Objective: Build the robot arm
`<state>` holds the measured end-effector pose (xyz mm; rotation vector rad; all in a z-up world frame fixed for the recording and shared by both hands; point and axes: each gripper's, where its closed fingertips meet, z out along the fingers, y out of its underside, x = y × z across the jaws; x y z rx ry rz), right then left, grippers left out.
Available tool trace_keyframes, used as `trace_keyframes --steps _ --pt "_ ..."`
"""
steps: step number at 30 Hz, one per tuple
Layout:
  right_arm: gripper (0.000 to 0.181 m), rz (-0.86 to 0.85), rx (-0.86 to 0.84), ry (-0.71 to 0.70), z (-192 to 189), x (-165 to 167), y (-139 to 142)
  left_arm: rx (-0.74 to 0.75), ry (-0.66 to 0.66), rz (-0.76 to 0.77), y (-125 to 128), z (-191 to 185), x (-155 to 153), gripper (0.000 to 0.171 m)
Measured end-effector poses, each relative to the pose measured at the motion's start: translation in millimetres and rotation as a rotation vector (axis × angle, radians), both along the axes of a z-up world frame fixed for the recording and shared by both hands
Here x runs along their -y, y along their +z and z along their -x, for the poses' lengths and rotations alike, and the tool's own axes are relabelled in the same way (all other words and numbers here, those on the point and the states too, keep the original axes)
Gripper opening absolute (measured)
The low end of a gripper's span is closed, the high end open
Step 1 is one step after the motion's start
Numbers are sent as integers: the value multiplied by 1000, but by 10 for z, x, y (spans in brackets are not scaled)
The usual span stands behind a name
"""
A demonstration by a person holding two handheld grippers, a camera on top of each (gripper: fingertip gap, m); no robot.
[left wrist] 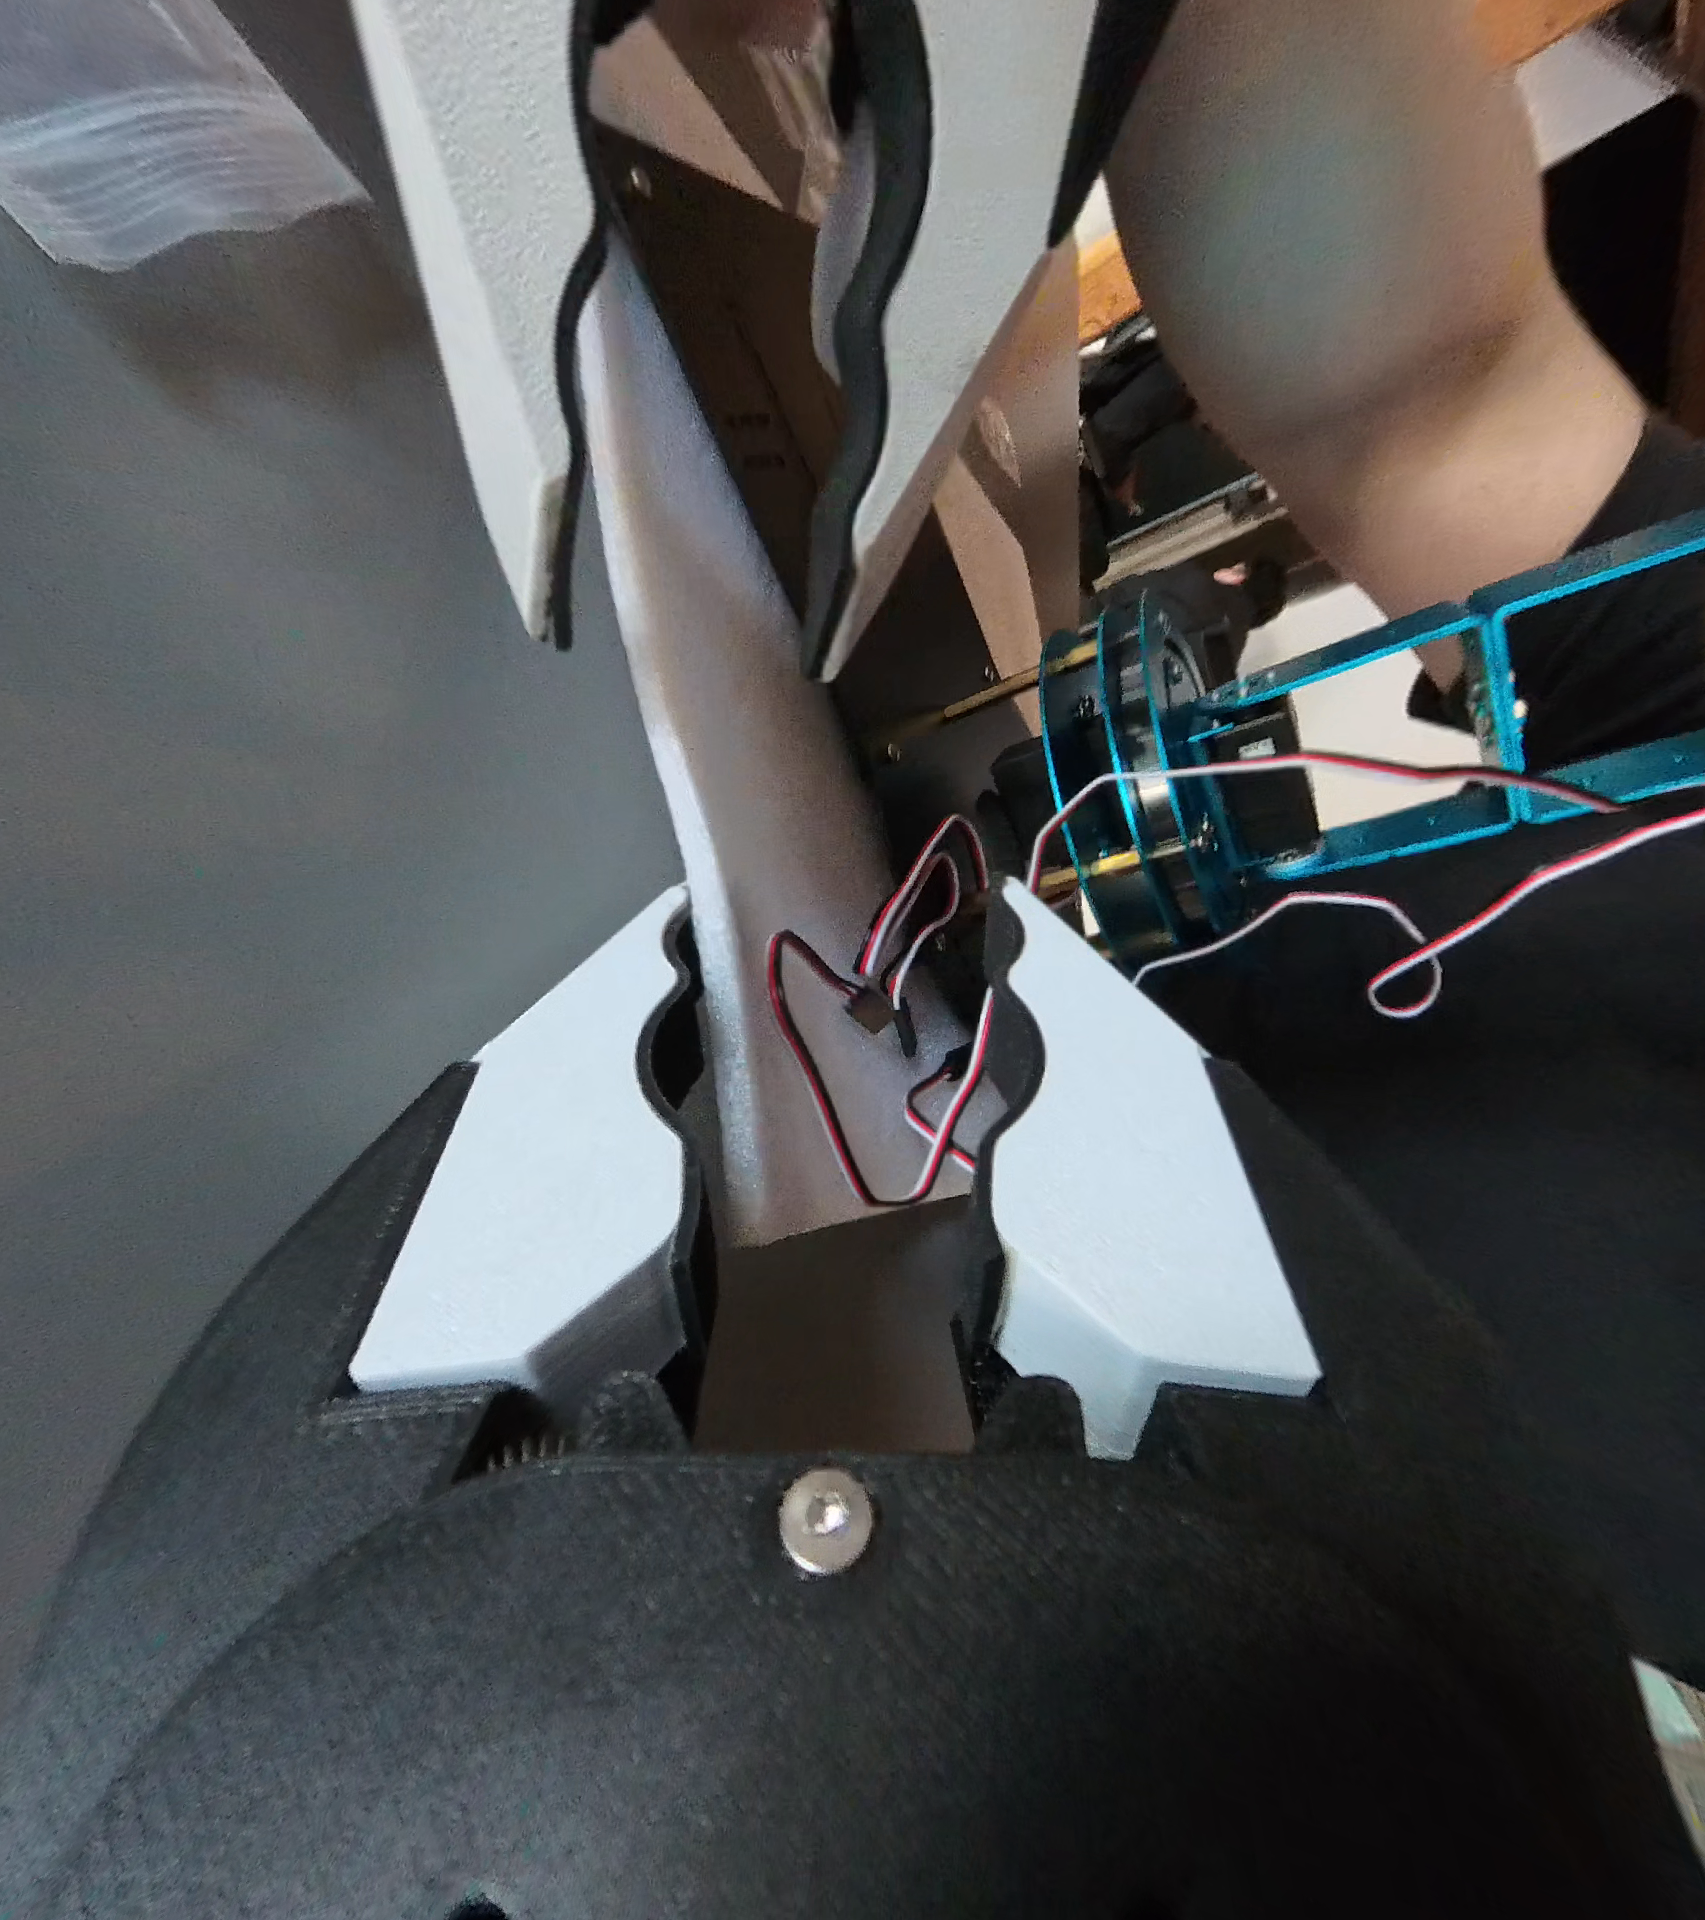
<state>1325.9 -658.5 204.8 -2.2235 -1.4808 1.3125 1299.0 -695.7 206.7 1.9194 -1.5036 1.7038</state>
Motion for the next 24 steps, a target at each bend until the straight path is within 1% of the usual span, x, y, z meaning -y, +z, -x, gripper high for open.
trace_keyframes --steps 2,4,5,6,8,10,11,12,14,16,18,20,21,23,24 --pt "35 44 33 36 16 50 -73 15 -7 16 14 1 54 49" --pt "18 94 49 90 22 160 -106 41 -1 19 53 -6 70 48" --pt "7 102 60 103 17 189 -126 55 6 10 68 -3 62 47" --pt "4 116 49 104 18 210 -109 63 20 -1 70 0 39 46" --pt "3 116 6 83 13 196 -46 84 75 16 108 -7 -22 31" --pt "3 111 -27 62 7 207 -8 67 140 56 106 -5 -96 13" --pt "3 106 -31 51 6 208 -4 58 166 68 89 0 -123 7" --pt "3 97 -32 42 8 205 -5 52 183 67 58 7 -139 5" --pt "3 68 -33 34 12 202 -17 29 197 60 -6 11 -139 9" --pt "4 51 -36 5 13 181 -33 26 190 70 -4 3 -124 3" --pt "13 17 -52 -85 8 86 14 -8 184 6 -69 20 -146 2" --pt "18 -100 -119 -200 -51 -40 223 -10 183 -24 -69 28 -143 2" --pt "24 -205 -131 -275 -139 -117 341 -9 186 -18 -56 27 -138 2" --pt "35 -408 -71 -477 -474 -226 545 -8 184 -2 -39 24 -132 2" --pt "40 -475 -42 -560 -667 -164 635 -12 180 -1 -47 23 -133 2"
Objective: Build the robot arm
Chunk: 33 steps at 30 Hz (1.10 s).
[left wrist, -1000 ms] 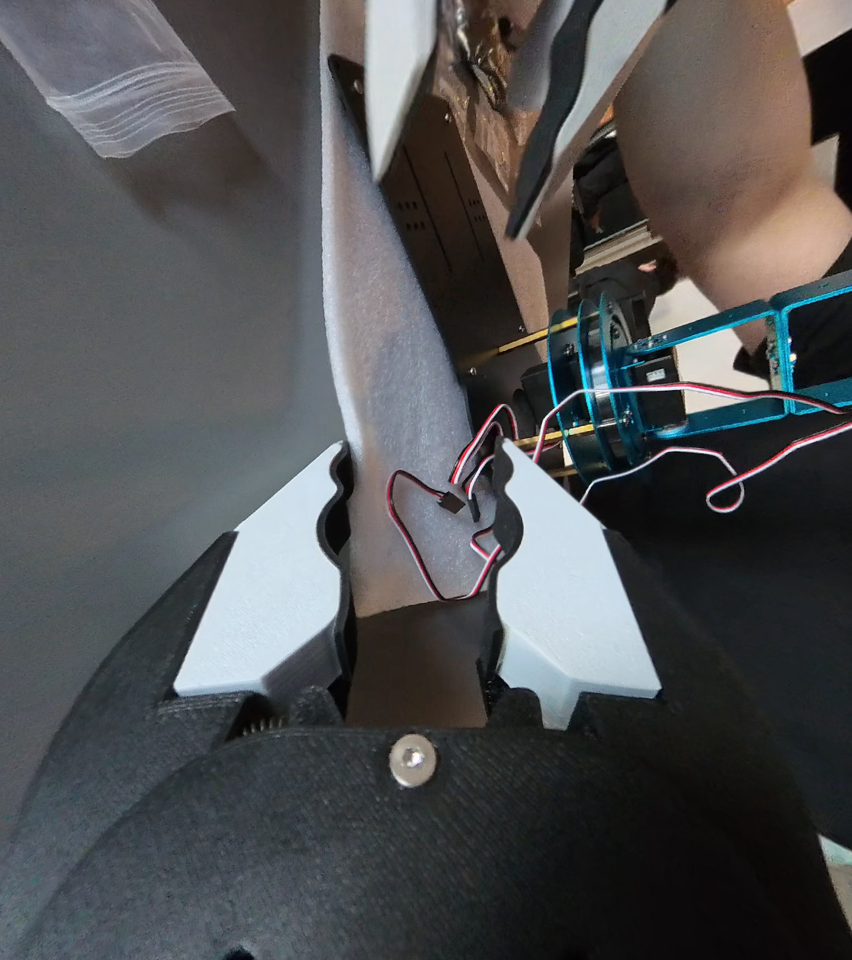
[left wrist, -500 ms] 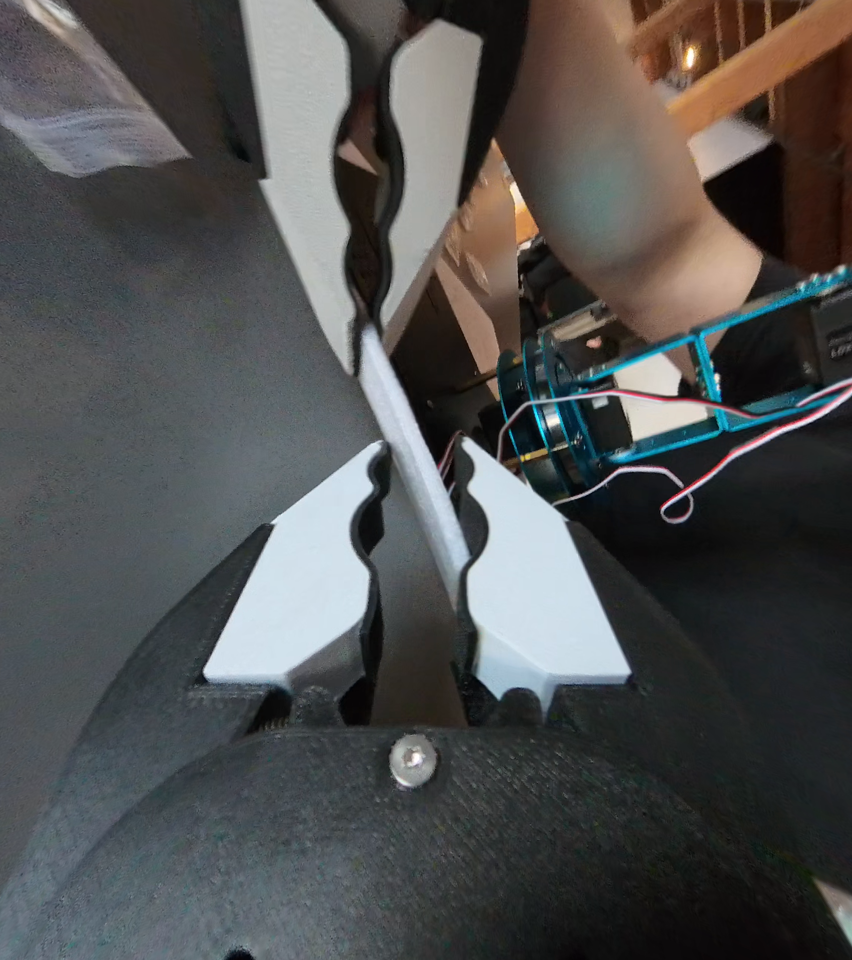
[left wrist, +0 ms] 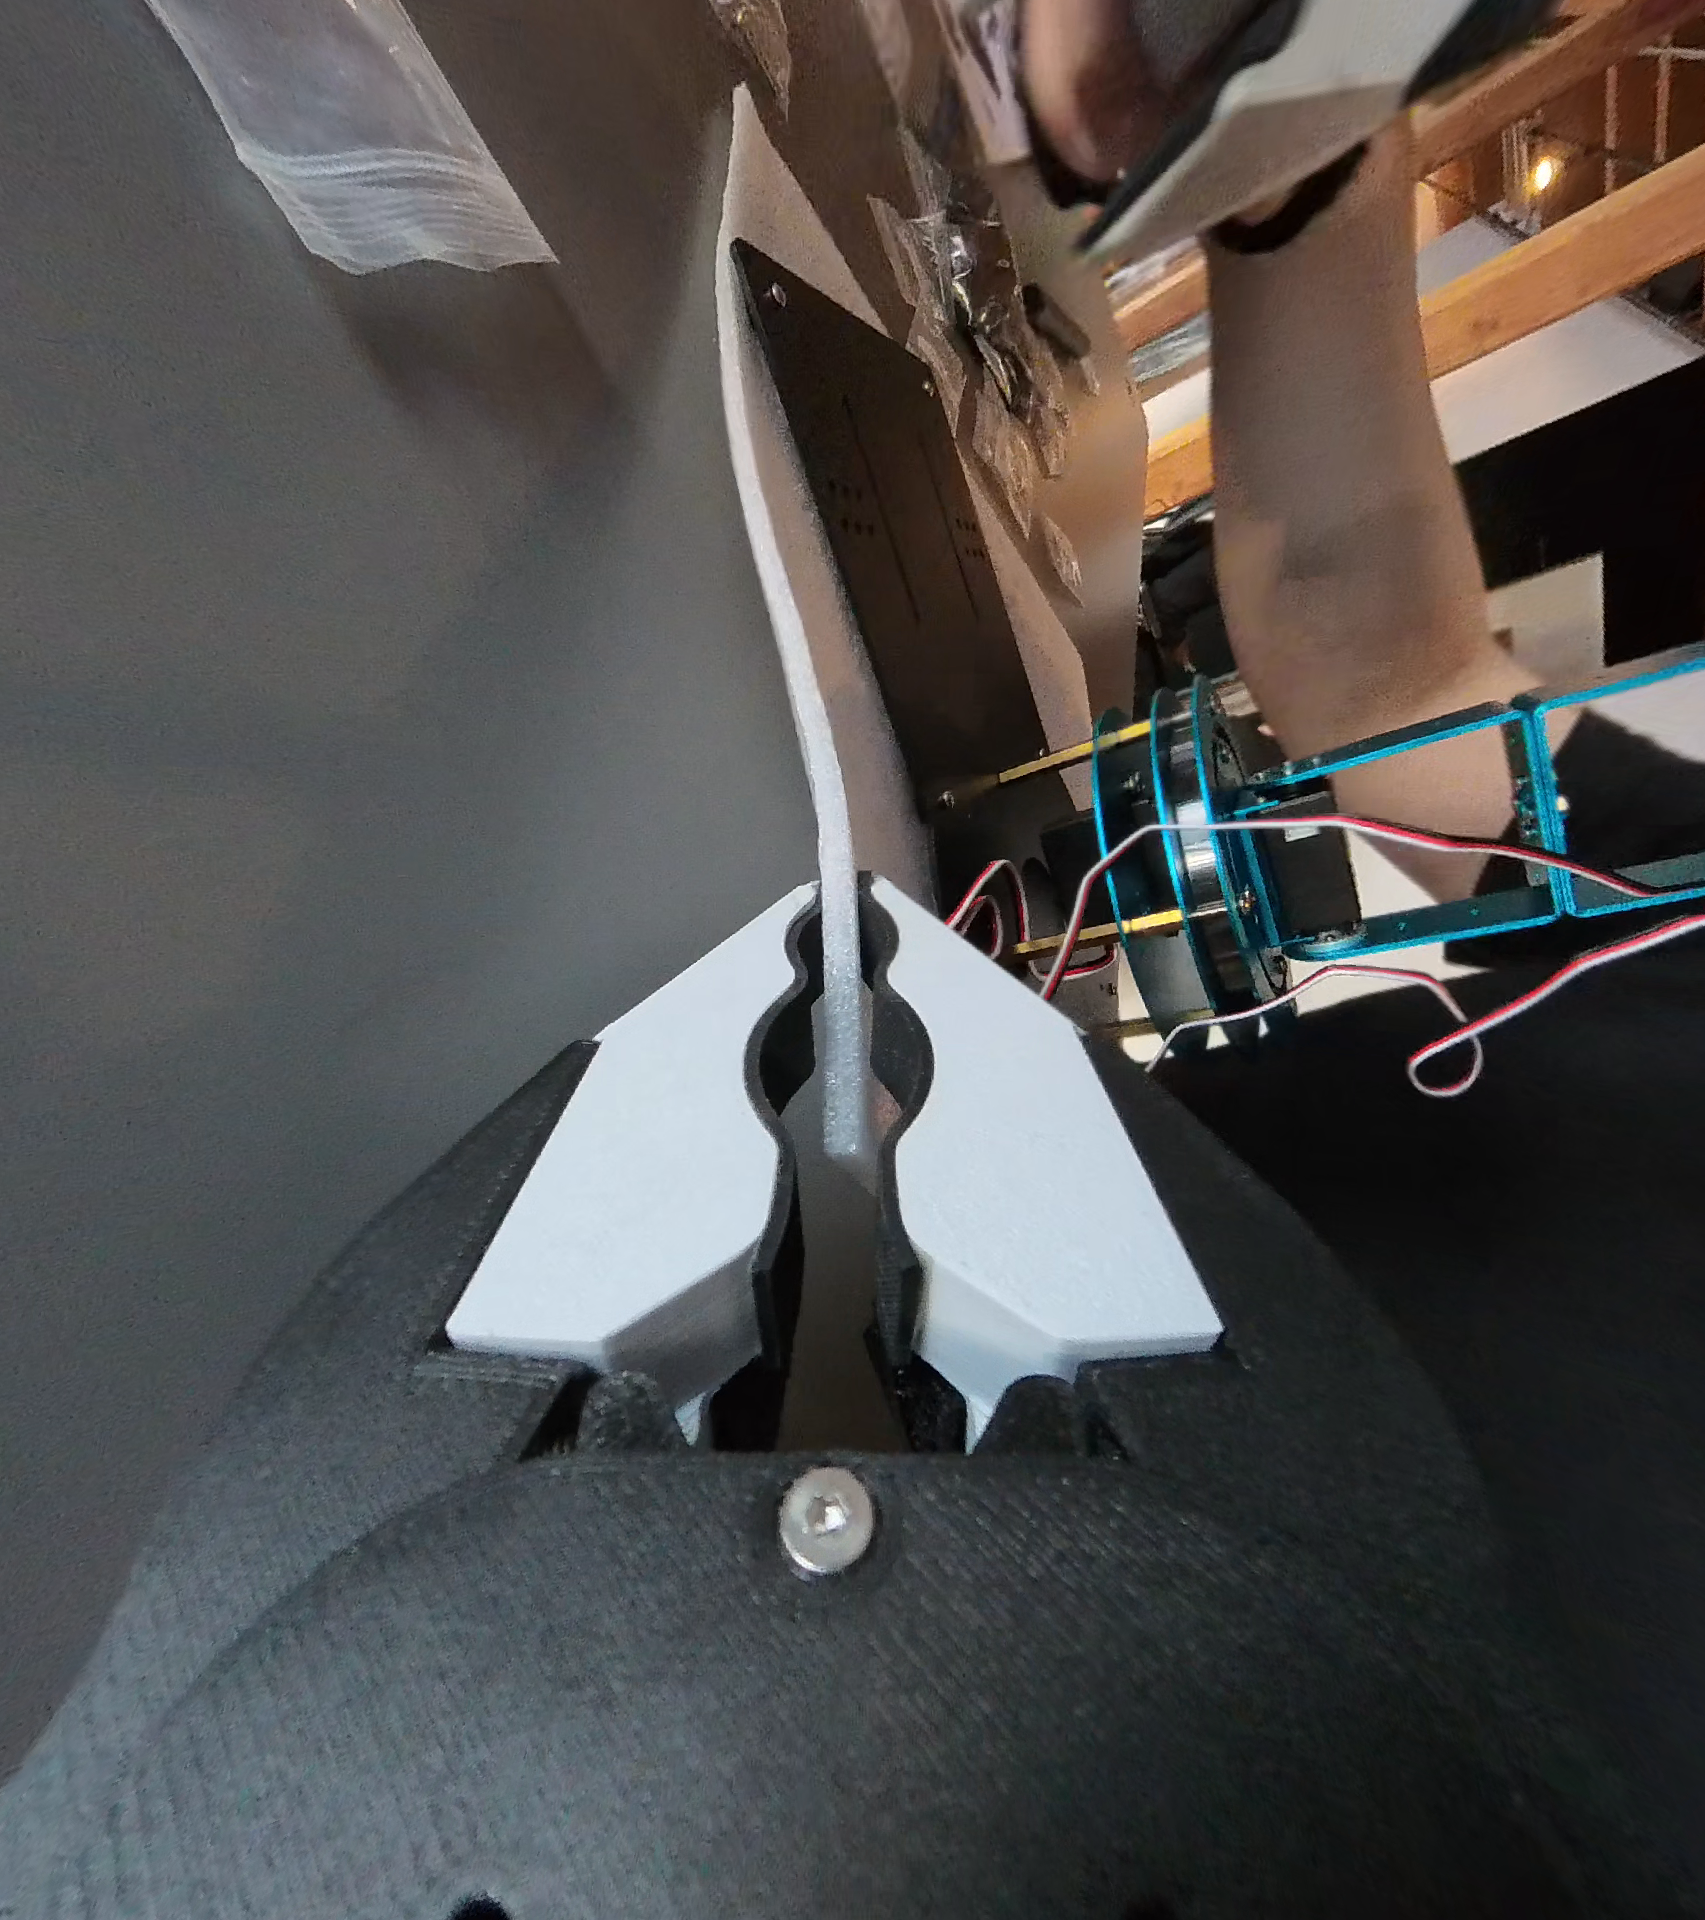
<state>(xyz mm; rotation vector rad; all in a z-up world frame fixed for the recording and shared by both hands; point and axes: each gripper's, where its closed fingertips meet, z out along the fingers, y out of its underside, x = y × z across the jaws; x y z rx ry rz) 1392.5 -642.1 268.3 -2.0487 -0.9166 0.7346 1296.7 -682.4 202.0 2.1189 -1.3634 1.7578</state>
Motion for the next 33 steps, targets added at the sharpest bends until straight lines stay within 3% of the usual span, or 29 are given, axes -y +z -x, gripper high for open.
trace_keyframes --steps 2,5,8,11,16,18,21,25,33 --pt "48 -76 39 -203 -432 287 102 -7 -9 -2 -18 -4 -1 2" --pt "62 -167 46 -344 -768 1182 100 4 -23 23 8 -10 13 3" --pt "94 -191 48 -351 -491 2060 -109 10 -39 16 -2 -4 30 3" --pt "100 -176 25 -363 -51 2486 -348 4 -51 3 -37 0 28 3" --pt "102 -150 72 -501 181 2471 -628 -29 -58 14 -70 6 -4 2" --pt "94 -131 32 -535 276 2448 -655 -42 -59 5 -85 10 -13 2" --pt "91 -118 134 -556 312 2464 -794 -56 -62 4 -100 14 -22 2" --pt "84 -140 147 -577 362 2419 -809 -70 -73 42 -105 15 -27 2" --pt "87 -139 138 -601 385 2402 -805 -85 -77 88 -98 21 -29 2"
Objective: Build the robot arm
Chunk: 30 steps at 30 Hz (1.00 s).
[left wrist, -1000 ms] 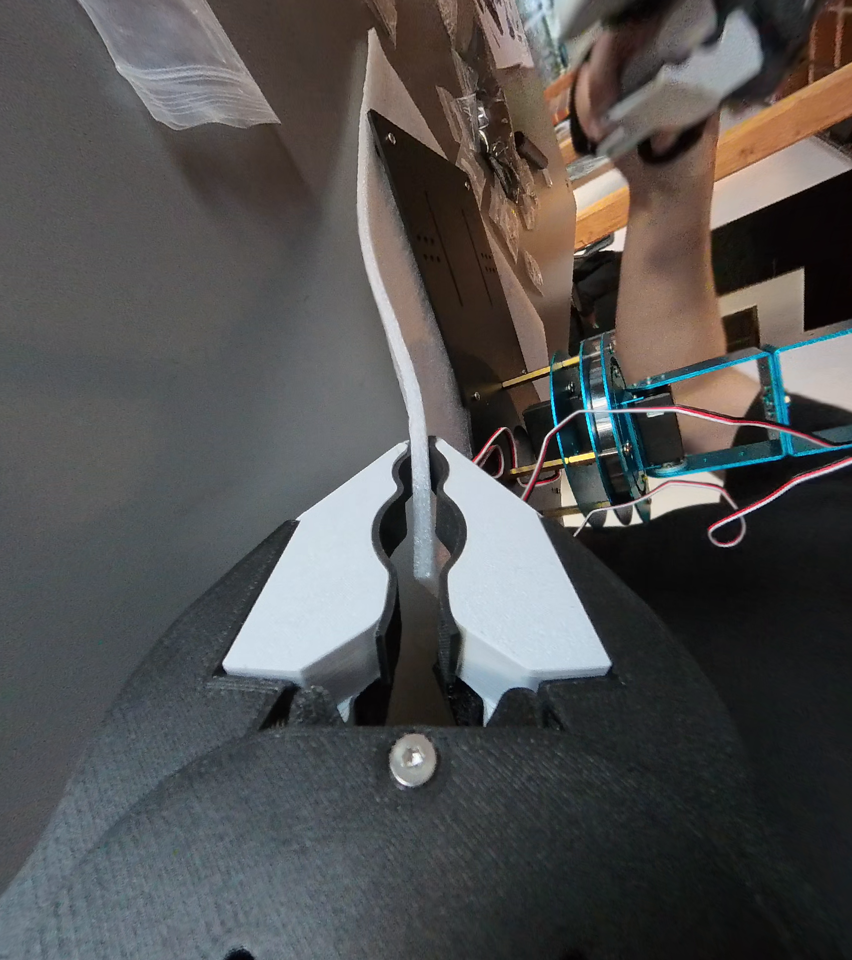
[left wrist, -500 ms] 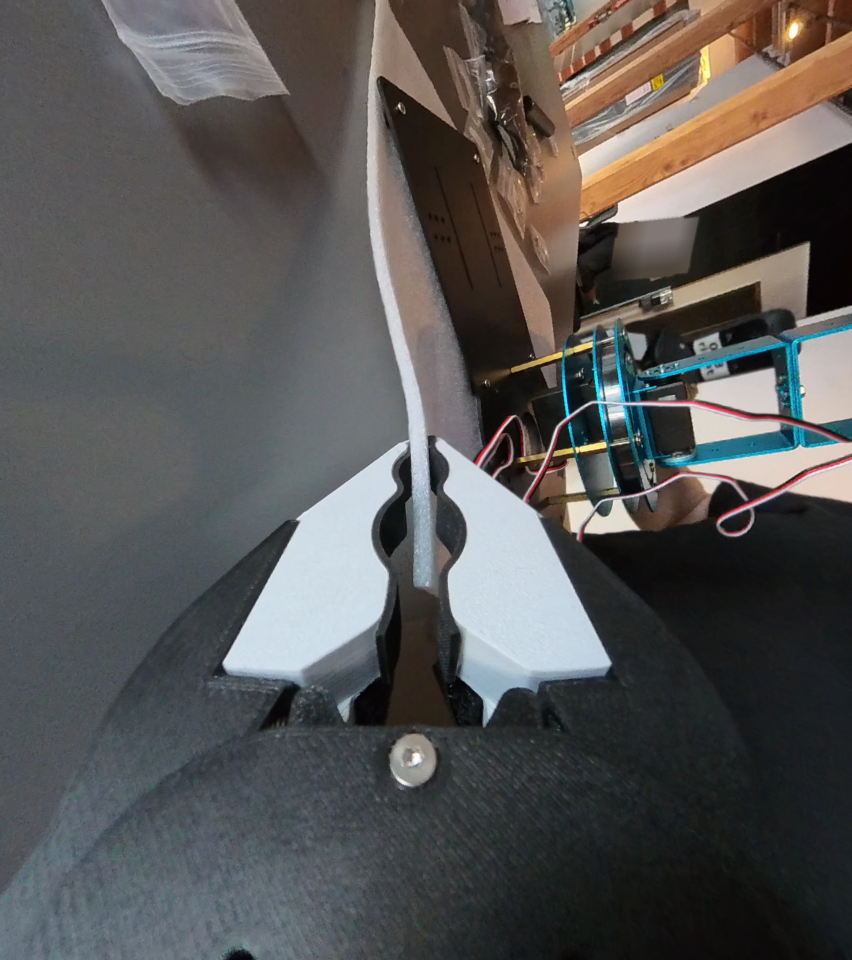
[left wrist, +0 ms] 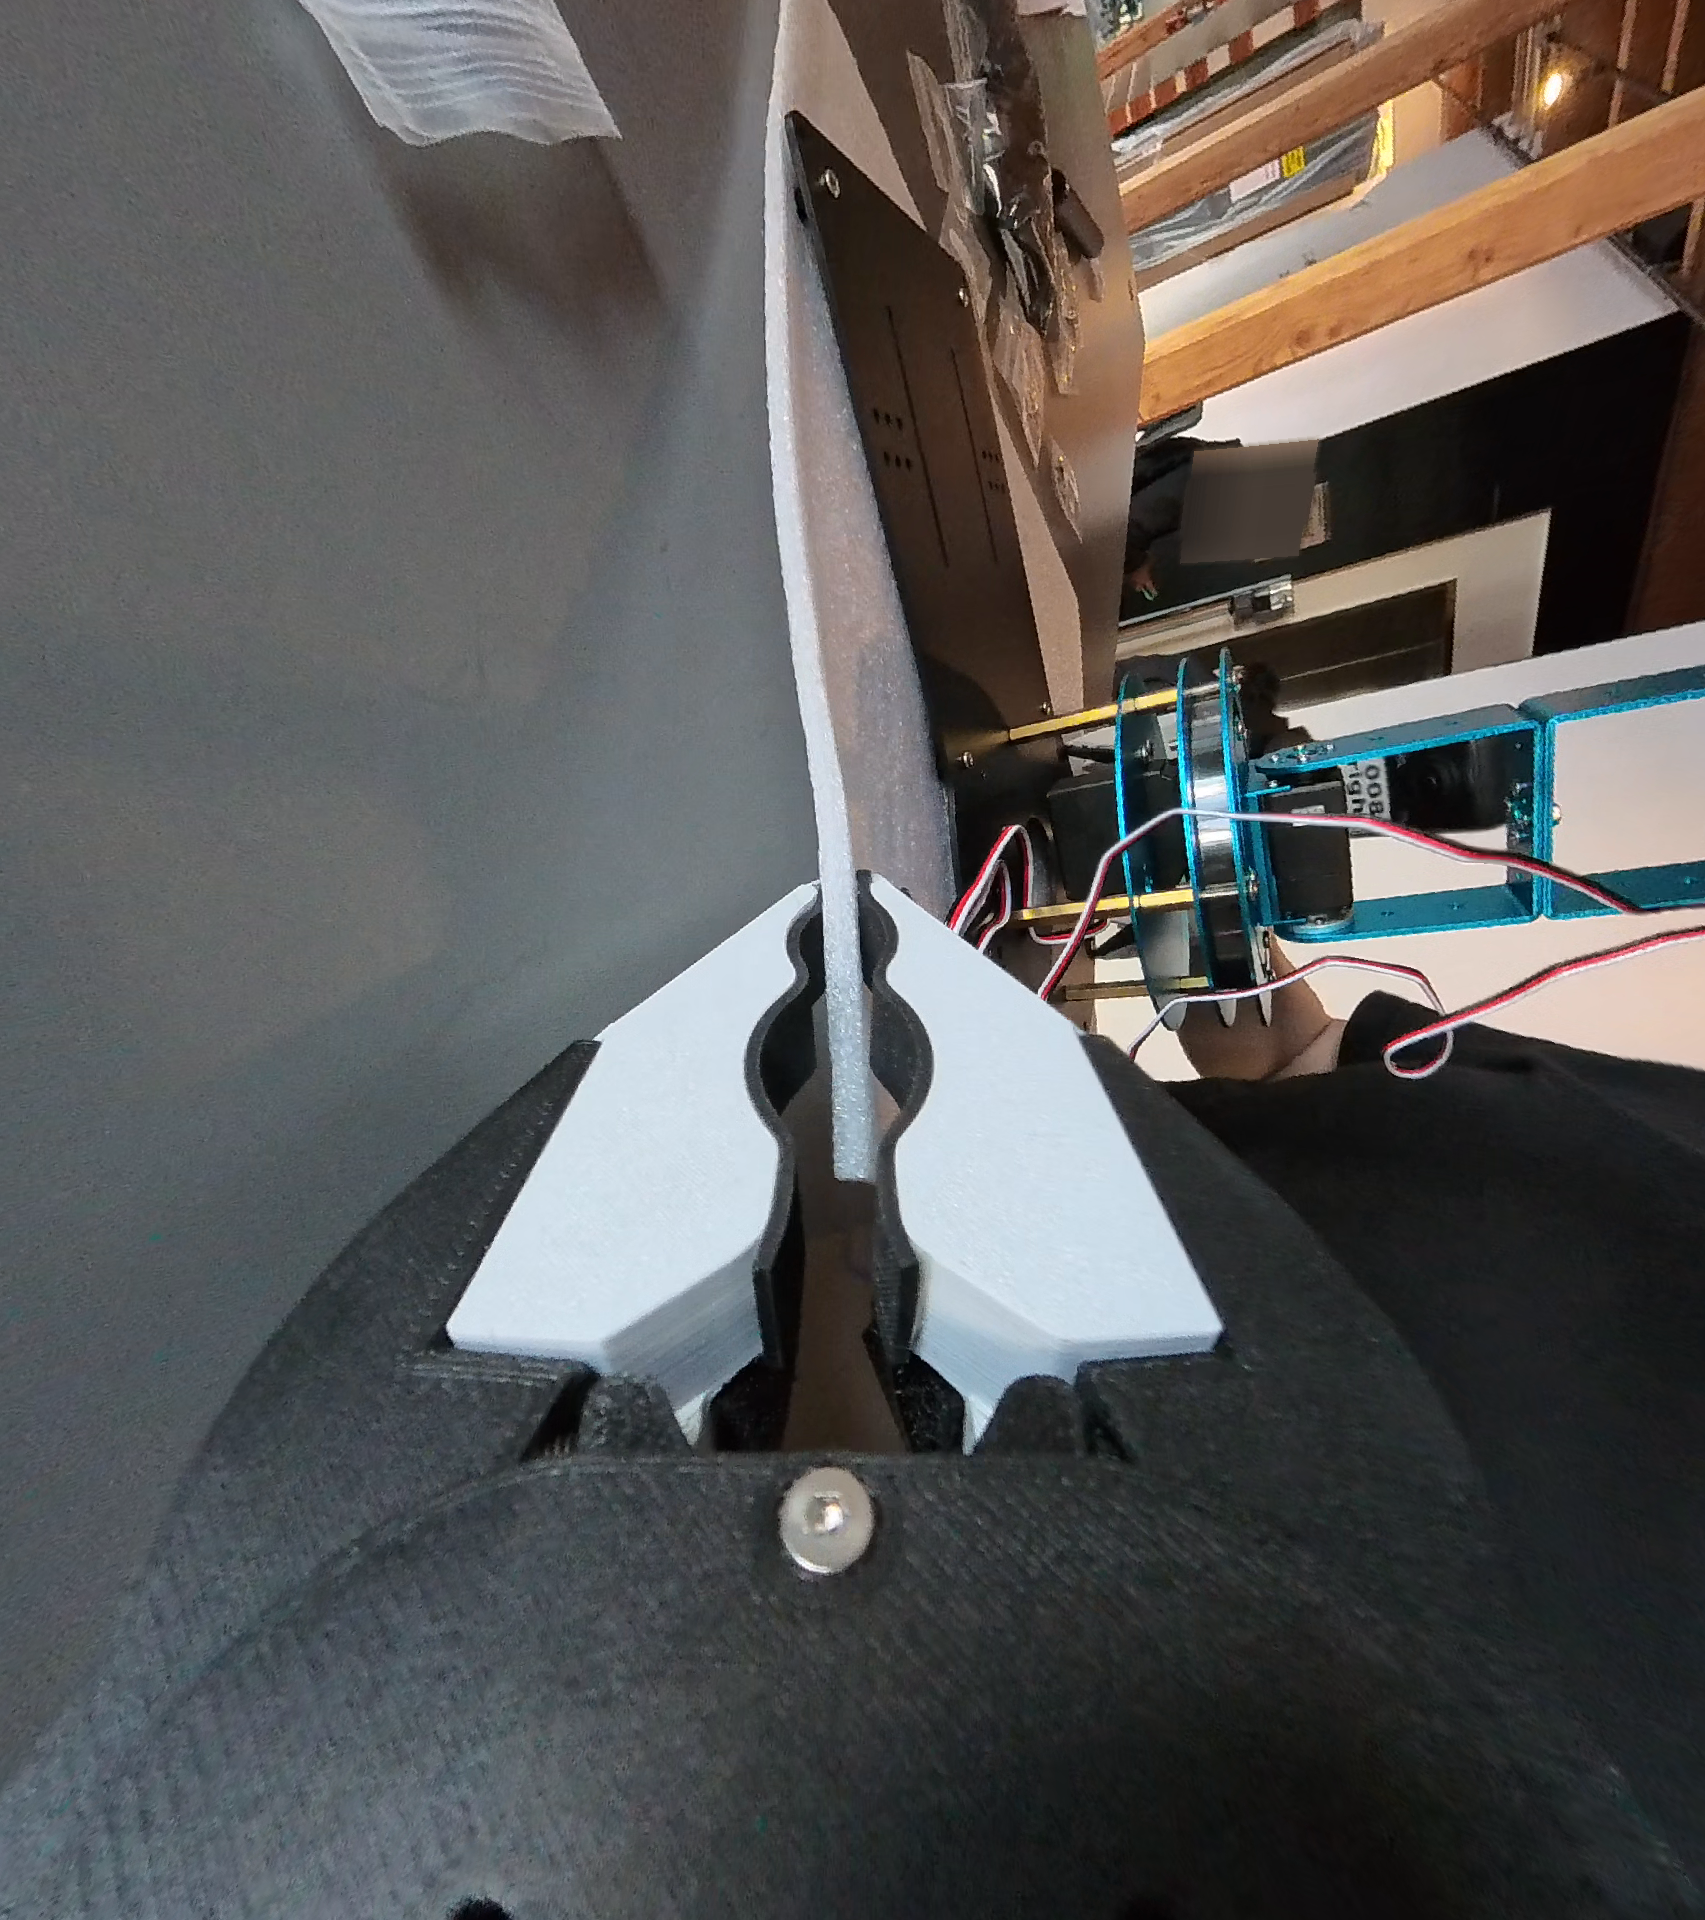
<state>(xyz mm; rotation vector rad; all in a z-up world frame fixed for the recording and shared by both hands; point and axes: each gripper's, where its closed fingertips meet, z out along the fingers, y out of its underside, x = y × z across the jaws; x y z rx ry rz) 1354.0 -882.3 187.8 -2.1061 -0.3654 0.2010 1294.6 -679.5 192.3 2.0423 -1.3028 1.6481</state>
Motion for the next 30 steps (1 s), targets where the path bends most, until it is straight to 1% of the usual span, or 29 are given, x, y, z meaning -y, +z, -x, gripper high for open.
trace_keyframes --steps 12,13,14,15,16,17,19,20,24,26,28,30 --pt "84 -14 16 -26 97 -78 12 -5 -1 2 44 15 -90 1" --pt "46 -26 -34 63 270 -47 52 -8 -8 -2 46 13 -92 2" --pt "35 -53 -107 127 448 -44 133 -12 -16 -6 47 11 -91 1" --pt "25 -83 -130 115 513 -107 188 -17 -24 -13 42 10 -92 1" --pt "39 -86 -62 61 459 -180 170 -23 -32 -19 38 11 -92 2" --pt "50 -64 33 44 414 -212 123 -27 -39 -20 38 10 -92 2" --pt "57 -12 117 79 445 -196 61 -32 -46 -21 35 13 -95 1" --pt "61 -2 126 93 460 -177 48 -34 -49 -24 30 13 -96 1" --pt "59 -40 124 52 363 -106 114 -31 -62 -42 27 15 -103 1" --pt "75 -81 140 -5 233 -88 159 -29 -74 -54 35 9 -113 1" --pt "78 -87 131 -40 136 -50 166 -35 -86 -70 28 -1 -134 1" --pt "86 -70 128 -85 25 -53 108 -38 -96 -68 27 -14 -158 1"
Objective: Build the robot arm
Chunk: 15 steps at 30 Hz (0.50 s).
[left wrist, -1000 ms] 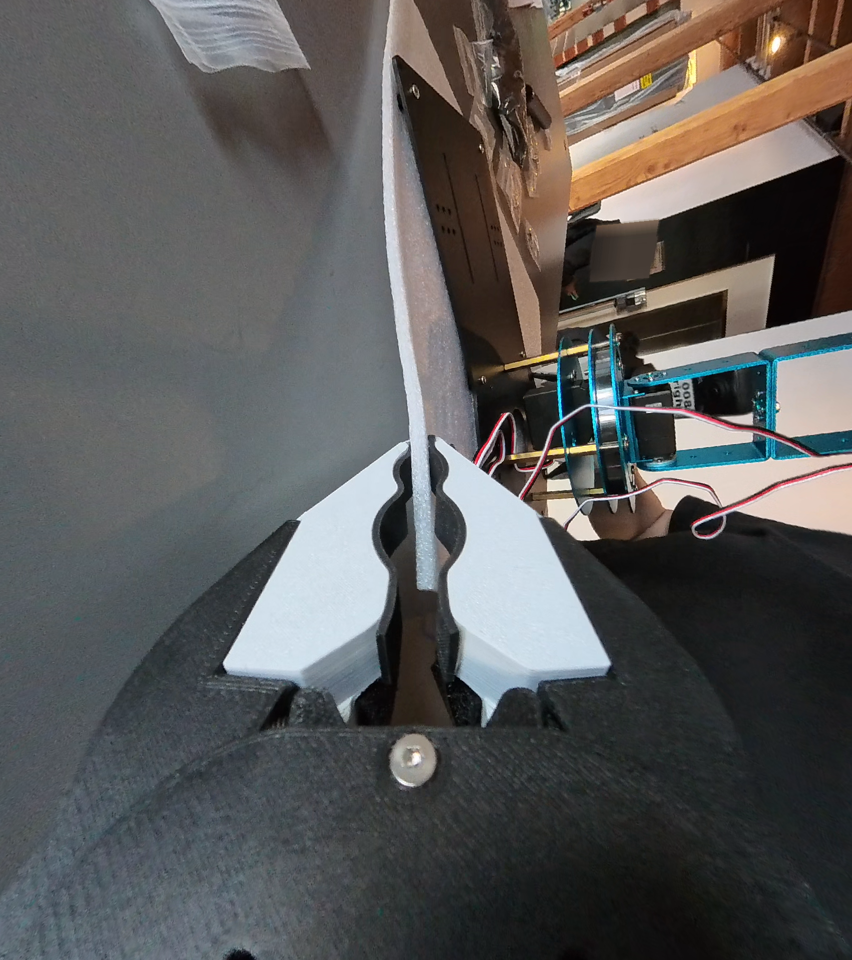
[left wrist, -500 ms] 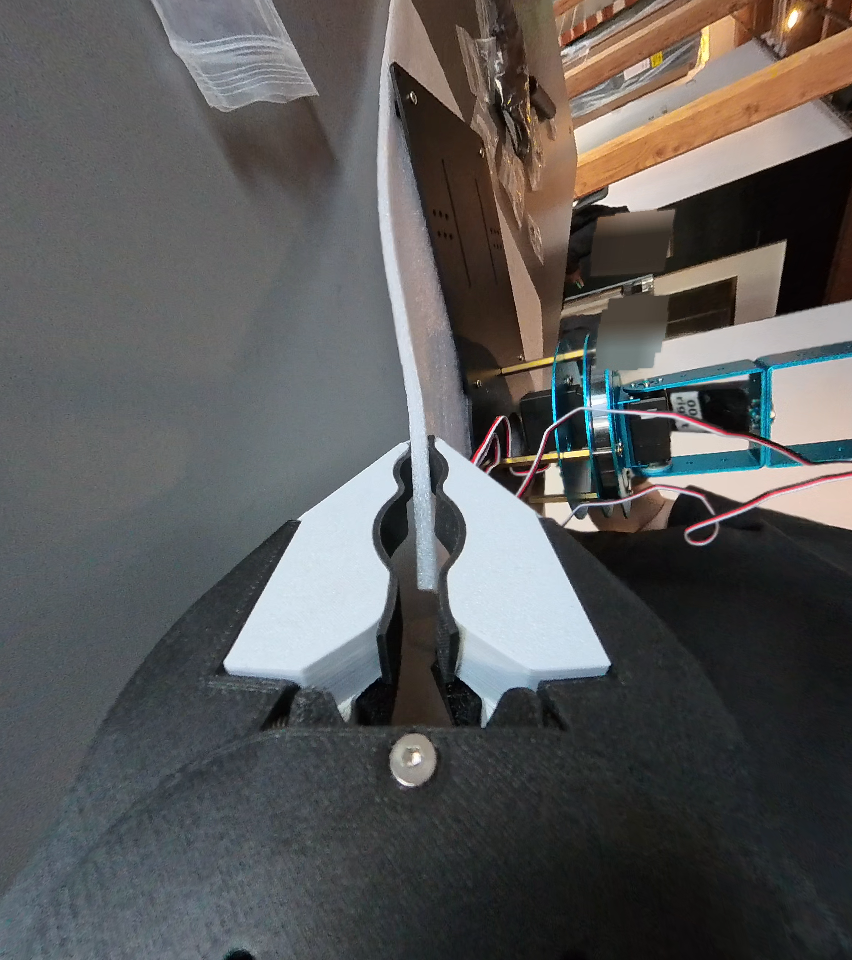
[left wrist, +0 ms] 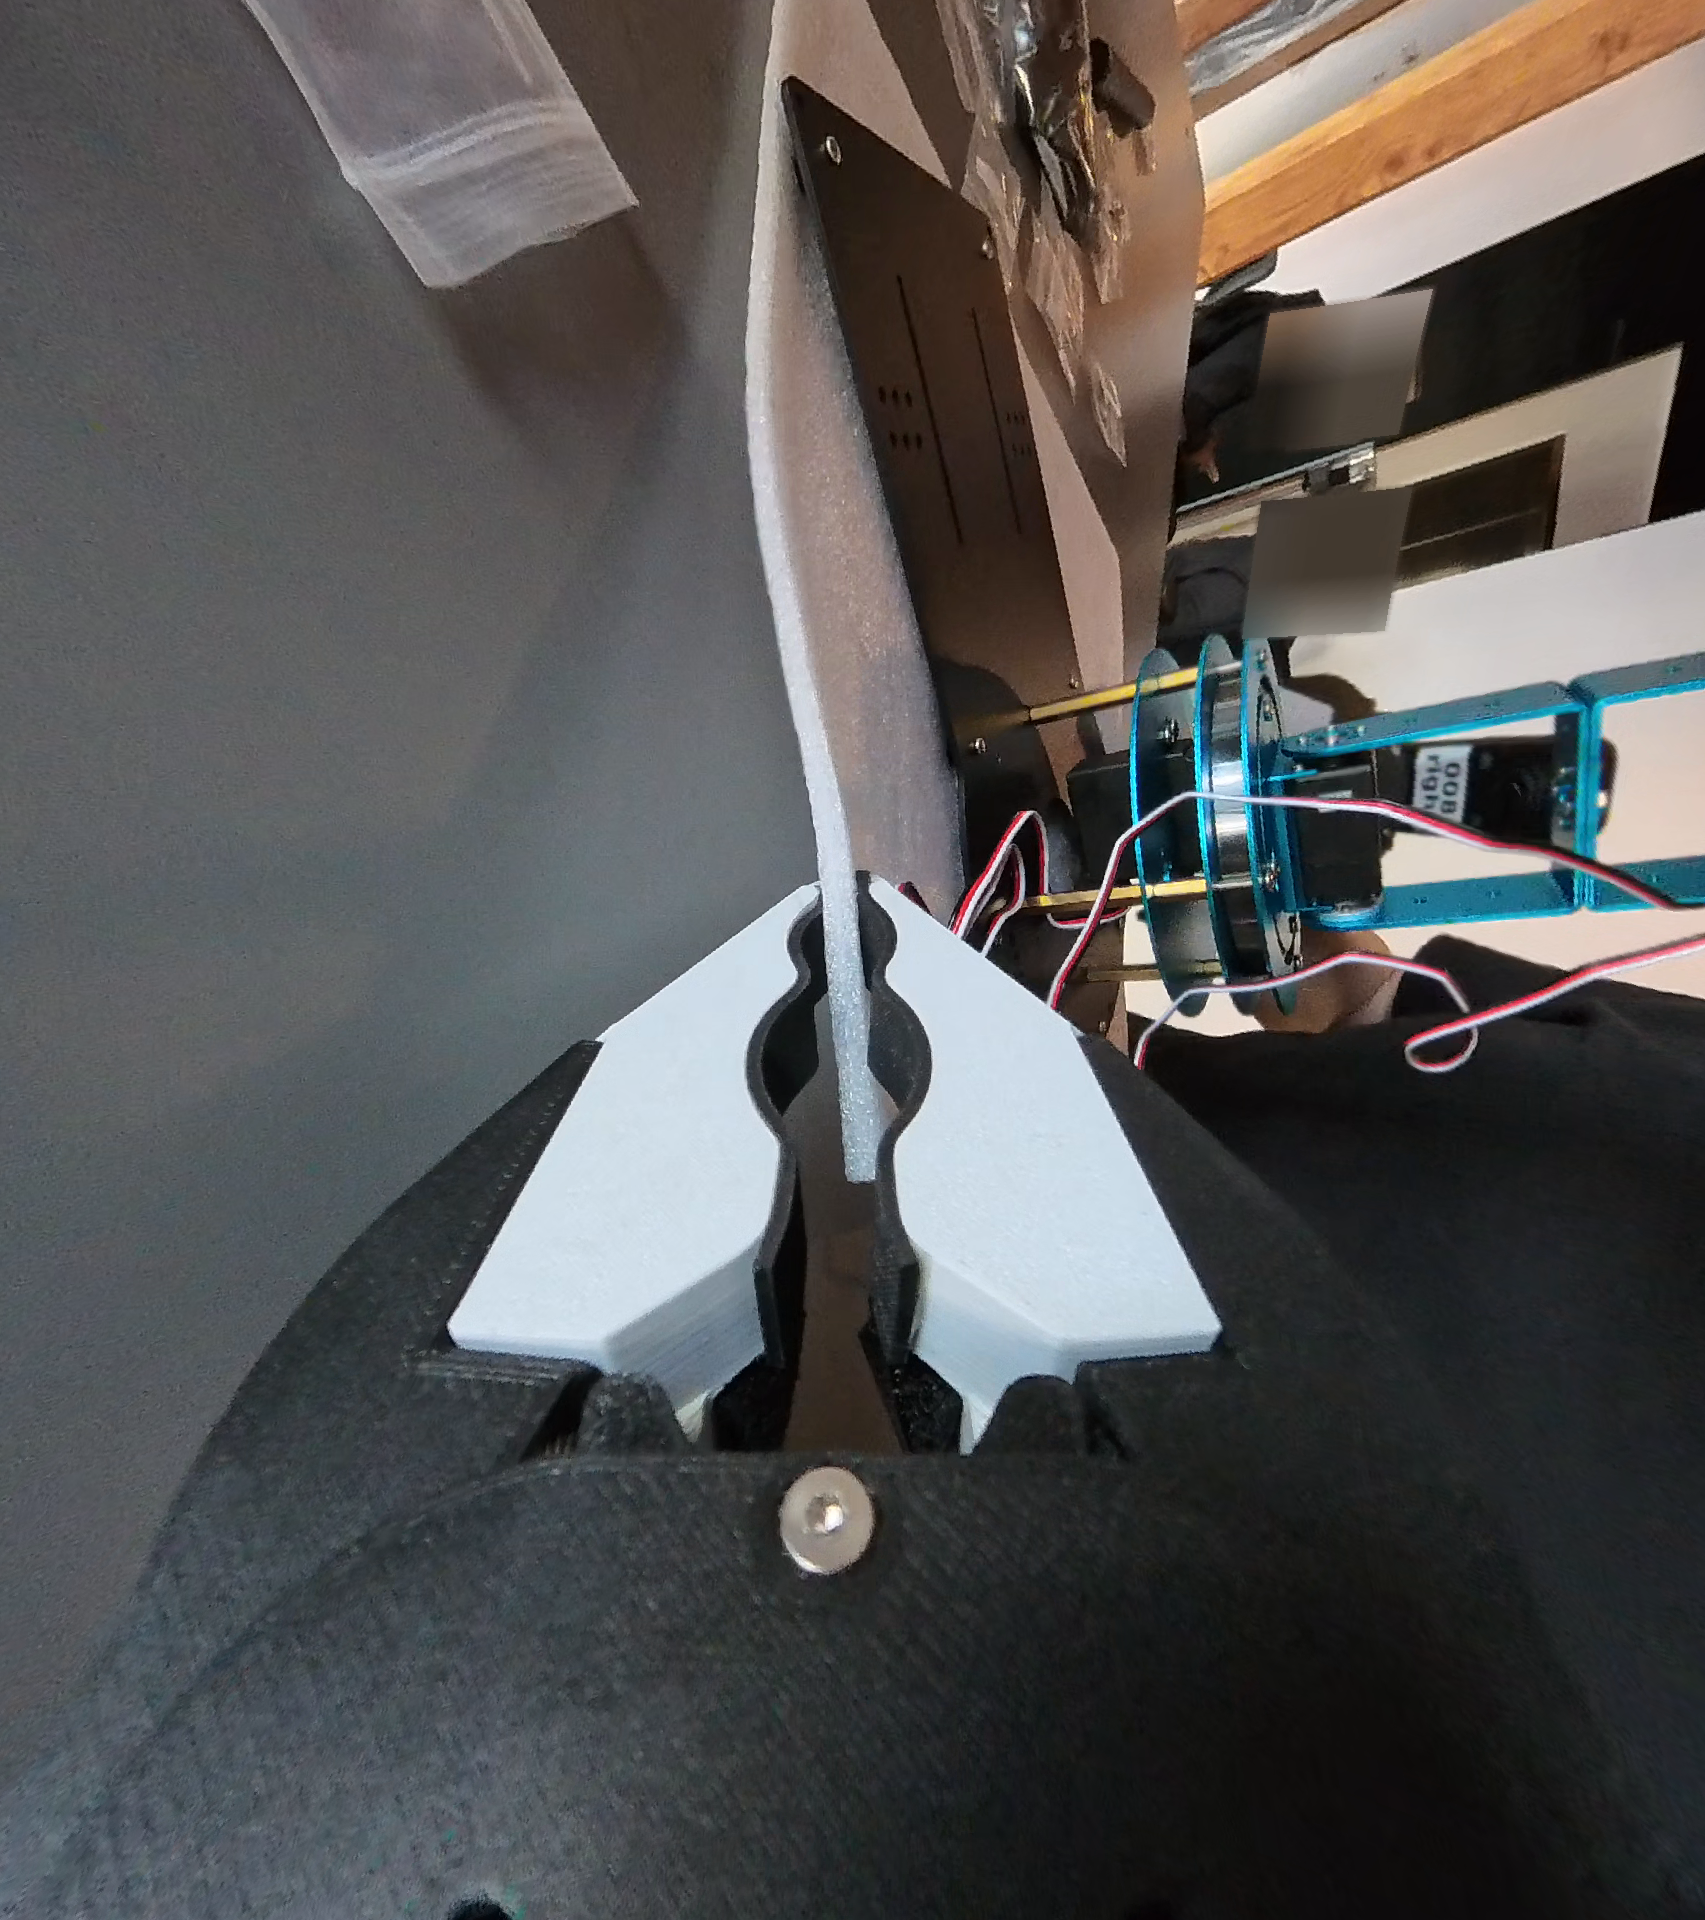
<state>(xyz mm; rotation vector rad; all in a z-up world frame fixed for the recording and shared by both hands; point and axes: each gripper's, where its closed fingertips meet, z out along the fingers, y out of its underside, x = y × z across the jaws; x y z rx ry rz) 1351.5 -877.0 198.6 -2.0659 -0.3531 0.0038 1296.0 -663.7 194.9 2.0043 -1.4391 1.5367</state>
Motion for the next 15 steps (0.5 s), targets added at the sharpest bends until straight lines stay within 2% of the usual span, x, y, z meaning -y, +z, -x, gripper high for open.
trace_keyframes --steps 3,6,15 --pt "89 61 -31 -7 -23 -34 -133 -5 -5 12 -9 -19 -44 1" --pt "75 90 -103 19 68 -83 -155 -8 -13 22 -17 -40 -91 1" --pt "74 95 -72 -58 170 -237 -162 -24 -32 18 -46 -105 -268 0"
